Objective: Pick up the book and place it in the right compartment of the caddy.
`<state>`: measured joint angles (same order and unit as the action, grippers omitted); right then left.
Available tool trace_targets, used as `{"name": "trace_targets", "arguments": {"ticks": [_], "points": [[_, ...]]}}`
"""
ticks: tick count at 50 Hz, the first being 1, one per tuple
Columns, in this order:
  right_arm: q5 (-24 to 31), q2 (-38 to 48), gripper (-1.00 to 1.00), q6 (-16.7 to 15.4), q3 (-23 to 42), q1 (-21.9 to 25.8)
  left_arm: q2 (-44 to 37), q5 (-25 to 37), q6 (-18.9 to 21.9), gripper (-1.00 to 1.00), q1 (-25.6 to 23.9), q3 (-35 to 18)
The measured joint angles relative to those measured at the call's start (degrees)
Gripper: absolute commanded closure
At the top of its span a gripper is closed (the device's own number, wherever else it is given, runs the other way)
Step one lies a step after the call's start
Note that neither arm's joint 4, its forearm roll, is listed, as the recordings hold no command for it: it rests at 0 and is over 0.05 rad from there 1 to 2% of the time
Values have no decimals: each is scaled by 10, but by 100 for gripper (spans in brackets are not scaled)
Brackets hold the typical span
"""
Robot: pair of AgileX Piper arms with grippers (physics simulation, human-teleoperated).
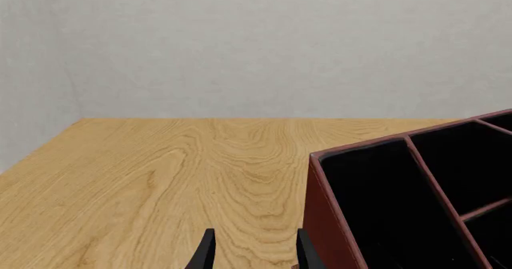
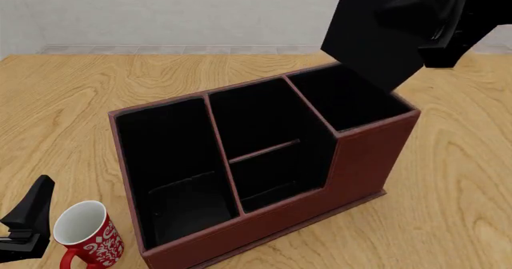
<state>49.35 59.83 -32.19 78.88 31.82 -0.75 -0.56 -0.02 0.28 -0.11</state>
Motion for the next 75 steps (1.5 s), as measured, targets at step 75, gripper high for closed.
{"name": "trace_targets", "arguments": {"ticks": [75], "points": [[29,92,100,23,75,-35,4,2,1,-100,0,-1]]}}
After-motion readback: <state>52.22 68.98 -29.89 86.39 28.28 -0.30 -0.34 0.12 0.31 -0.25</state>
